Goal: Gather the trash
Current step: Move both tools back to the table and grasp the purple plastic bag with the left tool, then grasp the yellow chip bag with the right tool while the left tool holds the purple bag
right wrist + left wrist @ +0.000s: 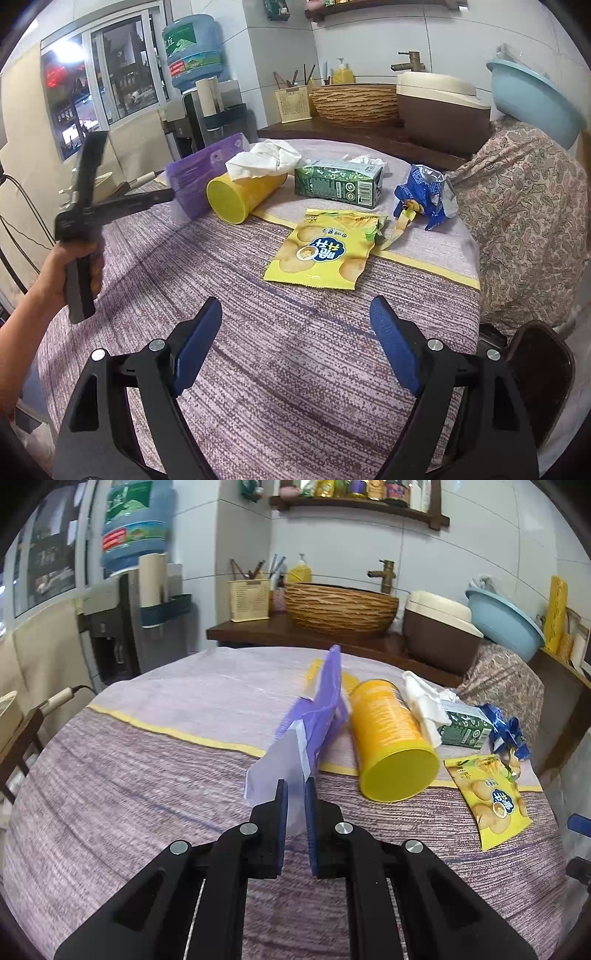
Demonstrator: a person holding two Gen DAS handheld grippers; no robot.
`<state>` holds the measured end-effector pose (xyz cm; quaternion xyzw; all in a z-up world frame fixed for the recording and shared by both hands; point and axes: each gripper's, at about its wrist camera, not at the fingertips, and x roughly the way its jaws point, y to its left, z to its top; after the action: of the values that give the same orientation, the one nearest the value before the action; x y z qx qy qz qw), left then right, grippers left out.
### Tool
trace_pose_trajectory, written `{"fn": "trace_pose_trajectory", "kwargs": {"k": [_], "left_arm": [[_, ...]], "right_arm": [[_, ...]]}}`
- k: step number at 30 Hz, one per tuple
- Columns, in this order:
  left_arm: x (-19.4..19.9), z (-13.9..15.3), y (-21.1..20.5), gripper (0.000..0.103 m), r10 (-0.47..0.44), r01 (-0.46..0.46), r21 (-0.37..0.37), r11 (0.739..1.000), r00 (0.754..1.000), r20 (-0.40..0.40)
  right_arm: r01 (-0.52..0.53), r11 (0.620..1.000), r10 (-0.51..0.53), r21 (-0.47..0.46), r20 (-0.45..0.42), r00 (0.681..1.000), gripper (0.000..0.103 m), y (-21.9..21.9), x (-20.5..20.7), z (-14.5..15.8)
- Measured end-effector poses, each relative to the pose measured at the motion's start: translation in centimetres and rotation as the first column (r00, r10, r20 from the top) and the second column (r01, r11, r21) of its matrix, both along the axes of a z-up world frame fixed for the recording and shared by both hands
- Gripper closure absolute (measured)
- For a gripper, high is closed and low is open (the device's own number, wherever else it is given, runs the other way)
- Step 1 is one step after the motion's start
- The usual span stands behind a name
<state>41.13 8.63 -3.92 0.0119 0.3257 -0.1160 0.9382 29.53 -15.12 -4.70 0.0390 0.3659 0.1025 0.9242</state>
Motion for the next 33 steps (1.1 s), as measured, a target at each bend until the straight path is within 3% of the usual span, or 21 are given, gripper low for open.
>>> {"fn": "trace_pose_trajectory", "kwargs": {"k": [5,8,11,15,20,22,24,25,27,32,33], "left_arm": [[-2.2,0.4,1.5,0.095,0.047,-0.047,-0.043,0.998,0.999,0.010],[-4.0,1.2,2.2,0.095,0.062,-0.060,-0.075,0.995,0.998,0.029],[-5.5,1.8,2.9,0.100,0.071,-0.066,-0.121,0.990,0.997,0.033],[-7.2,2.2,3.2,0.100,0.079,-0.072,-0.132,0.989,0.996,0.044],[-7.9,2.1,3.5,0.100,0.082,-0.078,-0.151,0.985,0.996,0.018],[-7.7,2.1,3.6,0.085,0.068,-0.066,-0.159,0.985,0.998,0.009],[-7.5,2.2,3.2,0.019,0.069,-0.066,-0.134,0.989,0.997,0.021],[-7.7,2.4,2.9,0.015,0.078,-0.069,-0.119,0.990,0.994,0.074],[-7.5,2.5,2.4,0.015,0.074,-0.066,-0.079,0.995,0.992,0.103],[-4.1,0.9,0.4,0.015,0.025,-0.028,0.066,0.997,0.999,0.044],[-3.7,0.5,0.3,0.019,0.025,-0.027,0.080,0.996,0.999,0.035]], "right_arm": [[0.017,0.999,-0.018,-0.033,-0.033,0.999,0.022,0.0,2.0,-1.0],[0.035,0.999,-0.037,-0.026,-0.066,0.997,0.030,-0.6,3.8,-1.7],[0.058,0.998,-0.058,-0.001,-0.111,0.992,0.034,-1.4,5.5,-2.4],[0.085,0.995,-0.076,0.048,-0.171,0.982,0.049,-2.2,7.6,-3.4],[0.135,0.983,-0.108,0.122,-0.205,0.973,0.054,-3.1,9.3,-4.4],[0.149,0.981,-0.121,0.124,-0.205,0.971,0.054,-3.1,9.7,-4.4],[0.154,0.976,-0.120,0.154,-0.212,0.970,0.054,-3.1,10.0,-4.5],[0.158,0.974,-0.122,0.161,-0.213,0.969,0.054,-3.1,10.1,-4.5],[0.162,0.973,-0.125,0.166,-0.215,0.969,0.061,-2.8,10.5,-4.6],[0.179,0.967,-0.140,0.182,-0.211,0.967,0.083,-3.1,10.8,-4.8],[0.177,0.963,-0.133,0.201,-0.213,0.968,0.086,-3.3,10.8,-4.9]]}}
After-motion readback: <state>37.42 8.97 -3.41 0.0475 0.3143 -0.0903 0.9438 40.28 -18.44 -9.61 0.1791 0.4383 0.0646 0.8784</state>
